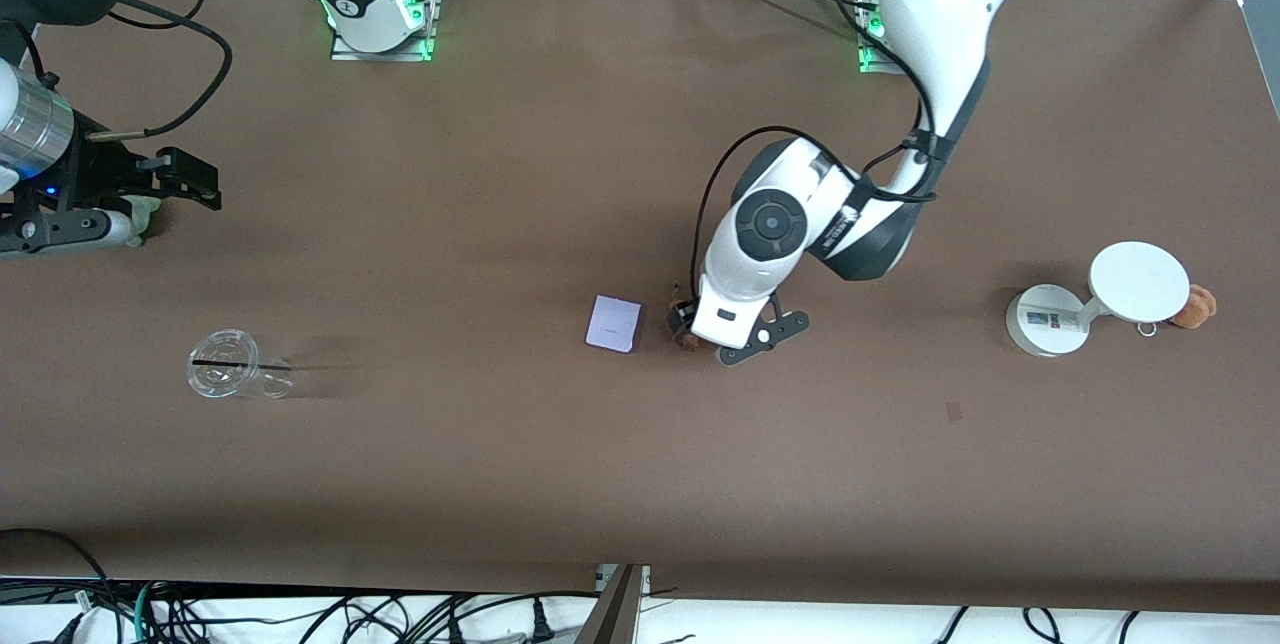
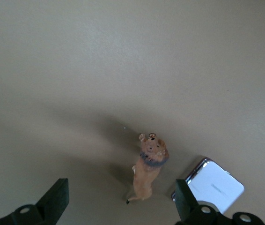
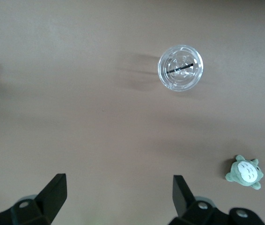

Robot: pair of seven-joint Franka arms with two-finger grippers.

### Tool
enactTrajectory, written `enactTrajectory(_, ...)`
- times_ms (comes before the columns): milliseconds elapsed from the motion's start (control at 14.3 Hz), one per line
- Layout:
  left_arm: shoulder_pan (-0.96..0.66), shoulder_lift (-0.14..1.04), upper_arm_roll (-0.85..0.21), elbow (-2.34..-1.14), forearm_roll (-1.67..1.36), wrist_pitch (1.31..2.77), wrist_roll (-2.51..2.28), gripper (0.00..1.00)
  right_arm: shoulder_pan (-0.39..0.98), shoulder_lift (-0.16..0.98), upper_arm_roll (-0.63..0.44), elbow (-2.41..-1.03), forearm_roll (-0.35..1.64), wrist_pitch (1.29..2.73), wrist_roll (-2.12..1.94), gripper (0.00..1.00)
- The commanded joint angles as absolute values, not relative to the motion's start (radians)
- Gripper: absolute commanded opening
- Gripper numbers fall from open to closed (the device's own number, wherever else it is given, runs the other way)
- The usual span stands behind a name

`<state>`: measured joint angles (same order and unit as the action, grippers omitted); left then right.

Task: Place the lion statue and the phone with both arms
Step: 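Reach the left gripper over the tan lion figurine beside the phone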

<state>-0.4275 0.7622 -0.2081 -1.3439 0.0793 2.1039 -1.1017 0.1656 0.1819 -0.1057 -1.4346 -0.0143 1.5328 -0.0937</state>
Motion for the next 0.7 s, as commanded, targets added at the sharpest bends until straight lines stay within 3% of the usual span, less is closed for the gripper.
enactTrajectory(0,-0.524,0.824,-0.125,-1.275,0.097,2.106,-1.167,1.0,0.161,0.221,-0.1,-1.413,-0.015,1.546,-0.097,1.0)
enactTrajectory(210,-0.58,0.9,-0.077,-1.207,0.097,2.106,-1.213,1.0,0.163,0.259,-0.1,-1.413,-0.014,1.549,-0.089,1.0)
enactTrajectory(631,-0.604,0.936,-0.048,-1.203,0.095,2.171,-1.388,1.0,0.169,0.301,-0.097,-1.419,-0.029,1.554,-0.084,1.0)
